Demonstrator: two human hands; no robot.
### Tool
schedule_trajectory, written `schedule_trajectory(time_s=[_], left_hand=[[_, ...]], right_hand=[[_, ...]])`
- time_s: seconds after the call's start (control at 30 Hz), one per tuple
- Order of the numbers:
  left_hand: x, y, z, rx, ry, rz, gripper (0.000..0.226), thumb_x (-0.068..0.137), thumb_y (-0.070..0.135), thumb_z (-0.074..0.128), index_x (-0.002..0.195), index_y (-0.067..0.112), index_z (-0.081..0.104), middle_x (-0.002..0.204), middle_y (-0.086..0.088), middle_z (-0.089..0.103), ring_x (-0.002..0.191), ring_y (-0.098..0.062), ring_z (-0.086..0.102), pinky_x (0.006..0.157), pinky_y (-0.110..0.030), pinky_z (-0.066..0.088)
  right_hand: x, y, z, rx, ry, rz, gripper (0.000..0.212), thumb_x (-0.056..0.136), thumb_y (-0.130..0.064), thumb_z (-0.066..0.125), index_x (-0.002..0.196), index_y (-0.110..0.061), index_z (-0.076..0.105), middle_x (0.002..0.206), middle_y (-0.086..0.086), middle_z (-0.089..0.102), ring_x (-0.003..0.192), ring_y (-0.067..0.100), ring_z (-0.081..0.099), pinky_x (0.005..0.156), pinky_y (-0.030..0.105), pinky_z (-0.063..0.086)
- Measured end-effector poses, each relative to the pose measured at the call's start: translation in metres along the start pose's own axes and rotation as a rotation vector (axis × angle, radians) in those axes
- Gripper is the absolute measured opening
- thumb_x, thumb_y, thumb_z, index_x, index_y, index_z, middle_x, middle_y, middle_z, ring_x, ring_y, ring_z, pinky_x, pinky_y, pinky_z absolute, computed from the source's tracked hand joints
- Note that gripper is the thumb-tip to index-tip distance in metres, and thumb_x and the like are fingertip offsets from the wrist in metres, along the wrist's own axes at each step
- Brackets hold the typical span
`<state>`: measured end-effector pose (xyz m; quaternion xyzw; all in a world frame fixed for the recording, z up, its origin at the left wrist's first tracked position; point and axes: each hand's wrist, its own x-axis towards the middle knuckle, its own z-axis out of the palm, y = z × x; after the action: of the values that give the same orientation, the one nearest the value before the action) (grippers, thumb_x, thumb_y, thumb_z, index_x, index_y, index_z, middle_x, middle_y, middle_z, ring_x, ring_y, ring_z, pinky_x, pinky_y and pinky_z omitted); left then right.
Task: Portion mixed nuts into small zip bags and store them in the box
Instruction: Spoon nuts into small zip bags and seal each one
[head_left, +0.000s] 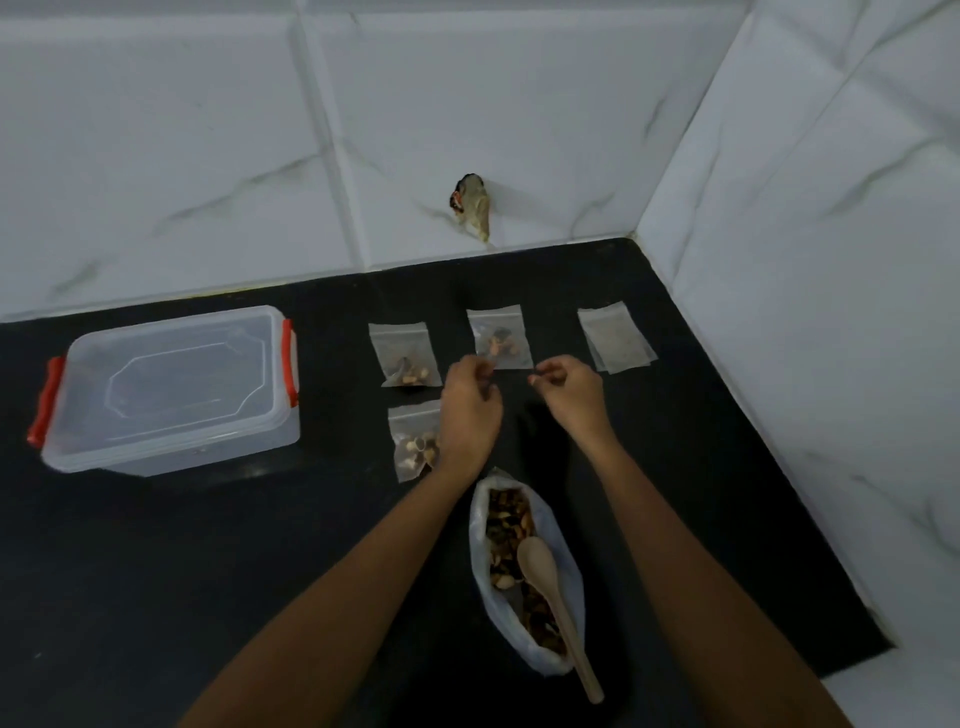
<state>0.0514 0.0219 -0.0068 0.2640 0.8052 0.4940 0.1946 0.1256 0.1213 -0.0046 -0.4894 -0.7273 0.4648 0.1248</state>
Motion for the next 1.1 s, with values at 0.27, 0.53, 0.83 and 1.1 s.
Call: schedule_trajectory(time_s=[0.27,0.53,0.83,1.1], left_hand=[[0.053,0.045,0.09,-0.053,-0.178,-0.135,0.025,0.087,-0.005,0.049,0.11,-0.001,0.058,0.111,-0.015,0.062,0.105,-0.023,0.058,0.088,-0.023,0.044],[0.078,0.054,0.135,-0.084,-0.18,-0.369,0.029,0.085,-0.002,0.052,0.113,0.001,0.056,0.118,-0.017,0.059,0.106,-0.028,0.058,0.084,-0.032,0.05],[0.084,0.059,0.152,-0.167,-0.154,-0.507,0.033,0.087,0.002,0.053,0.12,0.004,0.047,0.123,-0.016,0.053,0.109,-0.028,0.055,0.077,-0.03,0.047],[0.081,0.059,0.152,-0.356,-0.134,-0.521,0.037,0.081,-0.008,0.054,0.114,0.008,0.047,0.107,-0.011,0.054,0.1,-0.026,0.059,0.081,-0.035,0.054]], right_hand=[[0.064,0.024,-0.057,-0.013,0.289,0.056,0.02,0.086,-0.006,0.059,0.105,-0.007,0.063,0.109,0.009,0.063,0.1,0.019,0.059,0.087,0.027,0.046],[0.104,0.058,-0.078,-0.224,0.329,0.057,0.036,0.083,-0.015,0.065,0.116,-0.004,0.058,0.119,0.016,0.053,0.106,0.031,0.053,0.086,0.035,0.043],[0.117,0.059,-0.078,-0.132,0.297,0.155,0.028,0.079,-0.007,0.068,0.106,-0.006,0.061,0.107,0.01,0.062,0.093,0.018,0.058,0.079,0.027,0.045],[0.111,0.058,-0.088,0.084,0.307,0.184,0.028,0.078,-0.004,0.069,0.104,-0.004,0.06,0.101,0.008,0.061,0.088,0.016,0.056,0.075,0.024,0.044]])
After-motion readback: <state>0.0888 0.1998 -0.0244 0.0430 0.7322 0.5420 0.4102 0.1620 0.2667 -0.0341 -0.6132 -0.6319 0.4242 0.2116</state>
